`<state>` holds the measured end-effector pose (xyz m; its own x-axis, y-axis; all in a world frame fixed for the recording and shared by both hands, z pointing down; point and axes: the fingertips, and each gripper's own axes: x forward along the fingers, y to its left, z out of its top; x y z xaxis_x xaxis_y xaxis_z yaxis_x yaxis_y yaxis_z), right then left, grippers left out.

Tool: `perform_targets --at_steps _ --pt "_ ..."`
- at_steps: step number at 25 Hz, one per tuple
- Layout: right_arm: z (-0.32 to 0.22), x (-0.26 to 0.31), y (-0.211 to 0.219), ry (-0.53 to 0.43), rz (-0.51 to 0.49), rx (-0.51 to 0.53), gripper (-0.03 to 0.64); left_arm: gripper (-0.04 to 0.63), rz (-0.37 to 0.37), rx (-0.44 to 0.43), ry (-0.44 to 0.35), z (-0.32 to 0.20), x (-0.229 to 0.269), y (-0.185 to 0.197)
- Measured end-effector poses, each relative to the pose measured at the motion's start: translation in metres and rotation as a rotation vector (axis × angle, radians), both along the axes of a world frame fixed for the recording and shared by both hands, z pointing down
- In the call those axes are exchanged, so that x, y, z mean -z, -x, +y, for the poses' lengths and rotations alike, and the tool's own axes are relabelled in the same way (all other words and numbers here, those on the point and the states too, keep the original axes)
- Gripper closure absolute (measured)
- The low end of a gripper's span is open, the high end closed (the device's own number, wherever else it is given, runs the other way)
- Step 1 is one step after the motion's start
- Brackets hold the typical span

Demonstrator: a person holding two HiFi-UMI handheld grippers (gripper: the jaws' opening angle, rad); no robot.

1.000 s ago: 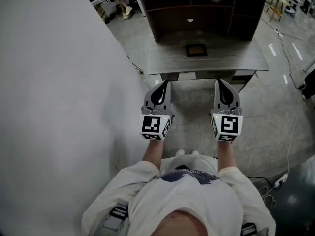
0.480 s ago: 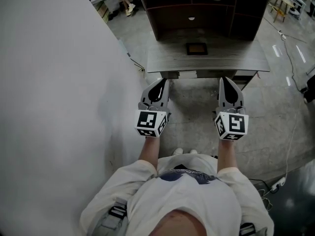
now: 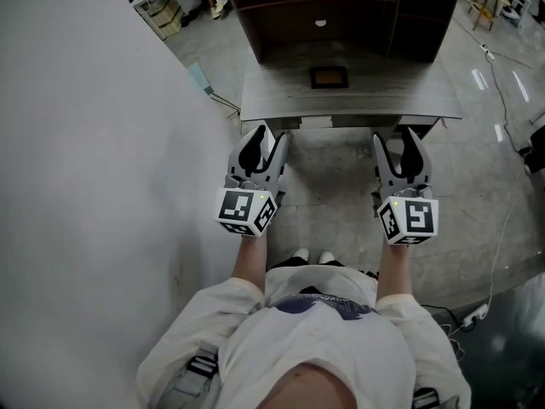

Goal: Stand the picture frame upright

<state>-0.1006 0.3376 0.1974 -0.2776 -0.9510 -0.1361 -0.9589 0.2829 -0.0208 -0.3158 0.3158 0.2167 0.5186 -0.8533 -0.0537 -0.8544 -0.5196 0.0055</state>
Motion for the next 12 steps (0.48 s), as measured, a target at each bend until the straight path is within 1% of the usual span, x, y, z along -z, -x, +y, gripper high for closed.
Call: perform_targets --at_steps 3,6,12 --pt "-0.004 -0.016 -0.010 0.038 -0.007 -0.002 0.396 0.437 -0.004 -0.004 0.048 -0.004 -0.020 -0.009" --pt "-0.012 -0.036 -0.012 0.080 -0.003 0.004 0.396 0.433 -0.008 -0.001 0.096 -0.012 -0.040 -0.011" --pt "-0.046 -0.073 -0.015 0.146 -0.011 -0.004 0.396 0.431 -0.022 -0.001 0.162 -0.046 -0.078 -0.009"
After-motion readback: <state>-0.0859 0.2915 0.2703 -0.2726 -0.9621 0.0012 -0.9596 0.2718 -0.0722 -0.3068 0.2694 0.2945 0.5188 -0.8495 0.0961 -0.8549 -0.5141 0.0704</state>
